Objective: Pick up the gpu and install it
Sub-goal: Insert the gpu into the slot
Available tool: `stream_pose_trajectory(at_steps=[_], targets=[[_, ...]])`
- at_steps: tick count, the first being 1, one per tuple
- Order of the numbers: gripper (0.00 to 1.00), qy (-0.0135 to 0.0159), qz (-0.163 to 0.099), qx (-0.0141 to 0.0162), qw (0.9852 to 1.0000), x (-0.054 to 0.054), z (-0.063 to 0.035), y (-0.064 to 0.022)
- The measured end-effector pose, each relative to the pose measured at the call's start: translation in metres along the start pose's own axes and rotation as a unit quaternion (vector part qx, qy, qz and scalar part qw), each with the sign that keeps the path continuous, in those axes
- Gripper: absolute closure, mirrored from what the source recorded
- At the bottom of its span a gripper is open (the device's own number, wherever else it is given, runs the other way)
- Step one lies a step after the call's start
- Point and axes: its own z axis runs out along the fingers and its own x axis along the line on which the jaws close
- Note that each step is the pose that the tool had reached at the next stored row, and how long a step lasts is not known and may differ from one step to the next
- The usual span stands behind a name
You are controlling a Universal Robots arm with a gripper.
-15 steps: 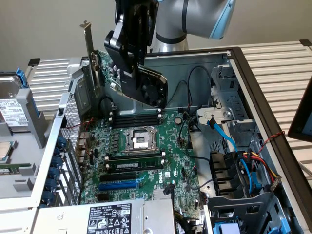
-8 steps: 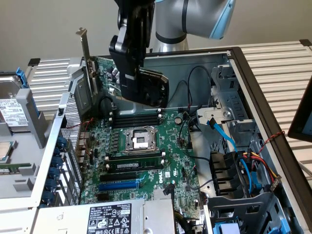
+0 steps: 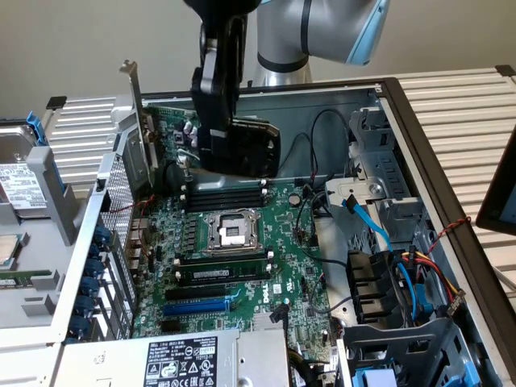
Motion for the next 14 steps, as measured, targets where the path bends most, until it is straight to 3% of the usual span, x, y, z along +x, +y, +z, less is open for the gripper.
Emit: stream_pose_trajectory(at_steps=[4, 7, 11, 14], targets=[[0.73, 0.0025, -0.036, 0.0004, 0.9994, 0.0001, 0.0020, -0.0001], [0.73, 0.0044, -0.064, 0.0015, 0.9980, 0.0001, 0.0035, -0.0003], [0.73, 0.0066, -0.100, 0.0036, 0.9950, 0.0001, 0.0053, -0.0004], [0.73, 0.0081, -0.127, 0.0063, 0.9918, 0.0002, 0.0066, -0.0005]])
